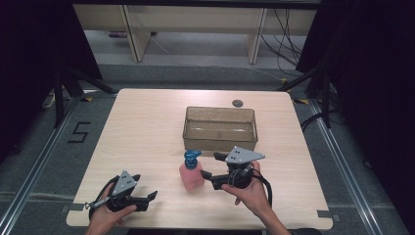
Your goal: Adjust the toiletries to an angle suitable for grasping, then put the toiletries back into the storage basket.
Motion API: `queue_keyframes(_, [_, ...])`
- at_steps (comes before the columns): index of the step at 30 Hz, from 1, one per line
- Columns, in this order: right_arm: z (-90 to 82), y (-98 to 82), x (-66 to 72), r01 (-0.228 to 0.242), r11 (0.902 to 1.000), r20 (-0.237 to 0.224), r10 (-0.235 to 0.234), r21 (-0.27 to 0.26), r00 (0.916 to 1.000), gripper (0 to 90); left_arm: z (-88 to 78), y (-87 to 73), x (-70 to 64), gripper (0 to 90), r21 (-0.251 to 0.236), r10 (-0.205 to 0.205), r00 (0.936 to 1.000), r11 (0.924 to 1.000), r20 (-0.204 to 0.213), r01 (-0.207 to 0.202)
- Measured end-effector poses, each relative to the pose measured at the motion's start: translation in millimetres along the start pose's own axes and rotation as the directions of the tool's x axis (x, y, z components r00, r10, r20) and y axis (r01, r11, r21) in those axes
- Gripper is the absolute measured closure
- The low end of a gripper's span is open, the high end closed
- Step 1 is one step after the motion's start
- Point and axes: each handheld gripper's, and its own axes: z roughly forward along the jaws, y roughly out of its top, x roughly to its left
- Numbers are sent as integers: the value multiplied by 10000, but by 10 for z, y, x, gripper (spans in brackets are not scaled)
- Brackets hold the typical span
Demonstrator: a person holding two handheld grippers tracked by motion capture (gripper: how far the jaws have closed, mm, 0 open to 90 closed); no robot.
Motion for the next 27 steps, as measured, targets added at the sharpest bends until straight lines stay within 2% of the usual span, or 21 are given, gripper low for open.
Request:
queue_keyframes(1, [5, 8, 7, -53, 10000, -8, 53, -19, 10000, 240, -2, 2, 0, 149, 28, 10, 10000, 10000, -26, -10])
queue_keyframes(2, [15, 13, -2, 154, 9997, 62, -153, -185, 9999, 240, 2, 2, -5, 149, -7, -35, 10000, 10000, -13, 35])
queue_keyframes(3, [23, 21, -1, 204, 9997, -25, -205, -147, 9998, 239, 9, 0, -5, 149, -55, -52, 10000, 10000, 50, 53])
queue_keyframes(4, [39, 22, 11, -19, 9999, -204, 16, -117, 9998, 238, 10, -2, -2, 149, -10, 23, 10000, 10000, 53, -23])
queue_keyframes(7, [60, 42, 13, 160, 9999, -63, -160, 48, 9999, 233, 10, -2, -5, 149, -58, -67, 10000, 10000, 64, 67])
queue_keyframes(10, [109, 49, 35, 72, 10000, -150, -73, -26, 9999, 231, 2, 1, -2, 150, -47, -36, 10000, 10000, 68, 36])
queue_keyframes(13, [141, 70, 42, 303, 9995, -195, -302, 45, 9994, 230, 1, 3, -2, 149, -44, -39, 10000, 10000, 57, 39])
queue_keyframes(14, [159, 73, 51, 212, 9998, -301, -210, 61, 9993, 229, 4, 2, -6, 149, -70, -70, 10000, 10000, 67, 71])
queue_keyframes(15, [179, 76, 58, 236, 9997, -218, -237, -54, 9995, 229, 1, 2, -4, 149, -35, -12, 10000, 10000, 63, 12])
queue_keyframes(16, [189, 83, 55, 264, 9996, -341, -261, 75, 9991, 229, 0, 3, 6, 149, -29, 155, 9999, 9999, 56, -155])
queue_keyframes(17, [212, 83, 74, 19, 9998, -430, -11, 179, 9991, 229, -9, 7, 31, 150, 94, 482, 9988, 9988, 9, -482])
queue_keyframes(18, [243, 84, 53, 342, 9994, -374, -342, -13, 9987, 229, -11, 0, 13, 149, 89, 198, 9998, 9998, 41, -198])
queue_keyframes(19, [249, 83, 61, 224, 9997, -403, -222, 43, 9989, 229, -16, -2, 15, 150, 111, 183, 9998, 9998, 43, -183])
queue_keyframes(20, [270, 85, 52, 326, 9995, -394, -327, -18, 9987, 229, -8, -3, 8, 149, -44, 51, 10000, 10000, 52, -51])
queue_keyframes(21, [282, 86, 55, 229, 9997, -447, -227, 39, 9987, 229, -9, -3, 8, 149, -78, 31, 10000, 10000, 25, -31])
queue_keyframes(22, [303, 86, 55, 142, 9999, -608, -140, 29, 9980, 230, -10, 8, 36, 149, -43, 424, 9991, 9991, -21, -424])
queue_keyframes(23, [310, 86, 66, -74, 9998, -526, 83, 161, 9986, 230, -6, 4, 8, 149, -146, 71, 10000, 9999, 46, -70])
queue_keyframes(24, [329, 89, 50, 131, 9999, -619, -127, 69, 9980, 231, -7, 3, -1, 149, -106, -5, 10000, 9999, 58, 6])
queue_keyframes(27, [376, 95, 54, 95, 10000, -613, -95, -3, 9981, 233, -9, 3, -3, 149, -99, 43, 9999, 9999, 91, -42])
